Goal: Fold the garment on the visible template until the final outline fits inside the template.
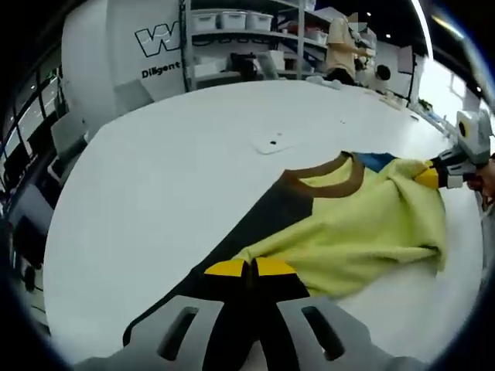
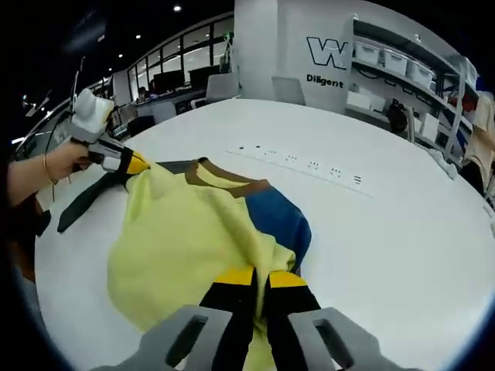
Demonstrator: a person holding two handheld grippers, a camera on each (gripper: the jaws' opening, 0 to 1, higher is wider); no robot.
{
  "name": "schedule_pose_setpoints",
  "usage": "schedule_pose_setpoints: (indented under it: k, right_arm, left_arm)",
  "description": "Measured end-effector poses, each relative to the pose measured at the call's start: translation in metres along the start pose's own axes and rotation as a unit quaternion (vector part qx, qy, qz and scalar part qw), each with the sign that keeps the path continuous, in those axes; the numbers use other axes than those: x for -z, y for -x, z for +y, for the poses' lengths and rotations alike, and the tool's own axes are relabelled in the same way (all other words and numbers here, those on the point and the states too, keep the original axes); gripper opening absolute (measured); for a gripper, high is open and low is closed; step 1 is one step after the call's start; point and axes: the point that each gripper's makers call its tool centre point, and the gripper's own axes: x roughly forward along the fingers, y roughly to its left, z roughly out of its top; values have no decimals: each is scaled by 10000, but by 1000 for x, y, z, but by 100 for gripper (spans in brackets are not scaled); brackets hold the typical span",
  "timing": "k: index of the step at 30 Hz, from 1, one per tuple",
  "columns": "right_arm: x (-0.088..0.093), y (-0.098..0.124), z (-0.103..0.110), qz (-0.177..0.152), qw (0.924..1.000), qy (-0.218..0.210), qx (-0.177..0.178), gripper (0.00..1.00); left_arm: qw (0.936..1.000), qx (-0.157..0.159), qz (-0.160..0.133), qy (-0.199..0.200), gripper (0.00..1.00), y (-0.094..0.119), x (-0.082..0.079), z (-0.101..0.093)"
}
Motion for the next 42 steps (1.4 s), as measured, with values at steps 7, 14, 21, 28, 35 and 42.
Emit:
schedule_pose_setpoints:
  k: [7,14,21,28,35,42]
  right_arm:
    - [5,-4,-1,-1,9998,-214,-1,0]
    - [-3,-1,1,-139,9986,-510,-77,0]
    - [-10,6,9,-231,9982,-534,-166,17]
    - [-26,21,11,-503,9979,-388,-136,40]
    - [-28,30,15,-597,9973,-347,-232,51]
    - [-16,32,14,-512,9974,-431,-267,55]
  left_arm:
    - [9999,-38,-25,-102,0,0,-1,0]
    - [9987,154,-191,450,6,5,-9,4]
    - [9948,291,-622,749,20,16,-34,-1]
    - [9954,376,-546,690,25,26,-28,-4]
    - [9938,590,-608,716,24,33,-16,-21]
    - [9945,550,-481,750,26,29,-3,-29]
